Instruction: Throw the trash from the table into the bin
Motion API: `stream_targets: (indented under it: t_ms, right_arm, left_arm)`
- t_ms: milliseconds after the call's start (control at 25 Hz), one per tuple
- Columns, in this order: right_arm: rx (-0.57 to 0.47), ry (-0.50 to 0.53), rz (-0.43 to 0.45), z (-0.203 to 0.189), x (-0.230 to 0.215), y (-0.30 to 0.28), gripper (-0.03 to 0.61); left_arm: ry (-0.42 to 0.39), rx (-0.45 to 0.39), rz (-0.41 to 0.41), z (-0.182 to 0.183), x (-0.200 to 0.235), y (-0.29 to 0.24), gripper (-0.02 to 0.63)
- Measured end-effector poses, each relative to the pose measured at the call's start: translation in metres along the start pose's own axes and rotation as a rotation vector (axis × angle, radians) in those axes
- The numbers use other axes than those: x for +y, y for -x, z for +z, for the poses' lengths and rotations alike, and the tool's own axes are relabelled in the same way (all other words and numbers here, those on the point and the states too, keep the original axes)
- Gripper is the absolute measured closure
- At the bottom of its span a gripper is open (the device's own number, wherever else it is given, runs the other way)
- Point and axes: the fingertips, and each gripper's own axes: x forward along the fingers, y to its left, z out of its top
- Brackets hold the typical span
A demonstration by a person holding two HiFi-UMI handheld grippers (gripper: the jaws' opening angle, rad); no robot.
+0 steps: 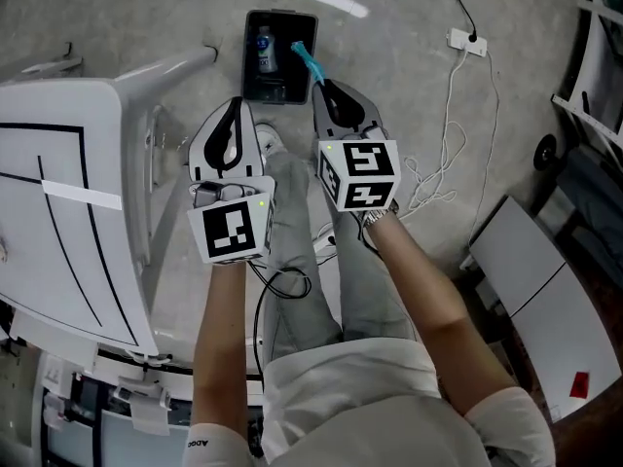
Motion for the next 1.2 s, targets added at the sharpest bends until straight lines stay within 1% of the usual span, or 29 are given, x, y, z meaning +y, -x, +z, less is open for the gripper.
stream_targets:
  t_ms: [160,280,400,480,600,720,800,920,960,1080,1200]
  right_arm:
    - [0.051,-0.09,-0.029,-0.029,-0.008,-0.033,0.541]
    - [0.068,-0.12,-0.043,-0.043,-0.01,-0.05,0.541]
    - [0.08,-0.133,-0.054,-0.05,-0.008,-0.065,0.54]
    - [0.102,-0.11,-0.035,-0.055,-0.001,-0.073,0.54]
    - [0.135,-0.045,0.008,-0.06,0.009,-0.082,0.54]
    - [0.145,-0.027,0.017,-0.061,0.011,-0.084,0.533]
    - [0.145,-0.006,0.028,-0.062,0.012,-0.085,0.512]
    - [0.15,0.039,0.045,-0.063,0.014,-0.085,0.462]
    - [0.152,0.048,0.048,-0.063,0.014,-0.085,0.46]
    - [0.147,0.055,0.042,-0.061,0.012,-0.084,0.462]
    - [0.116,0.049,0.032,-0.053,0.011,-0.076,0.463]
  left_arm:
    - [0.015,0.015,-0.033,-0.026,0.002,-0.013,0.609]
    - [0.027,0.017,-0.037,-0.041,0.002,-0.013,0.609]
    - [0.031,0.015,-0.037,-0.046,0.004,-0.011,0.609]
    - [0.032,0.013,-0.035,-0.045,0.005,-0.008,0.609]
    - [0.042,0.003,-0.028,-0.039,0.004,-0.003,0.609]
    - [0.056,-0.008,-0.021,-0.038,0.006,0.002,0.609]
    - [0.07,-0.004,-0.008,-0.043,0.008,0.005,0.609]
    - [0.094,0.011,0.004,-0.048,0.007,0.01,0.609]
    - [0.1,0.02,0.002,-0.05,0.005,0.011,0.609]
    - [0.102,0.029,-0.007,-0.052,0.001,0.011,0.609]
    - [0.096,0.022,-0.004,-0.049,0.001,0.013,0.609]
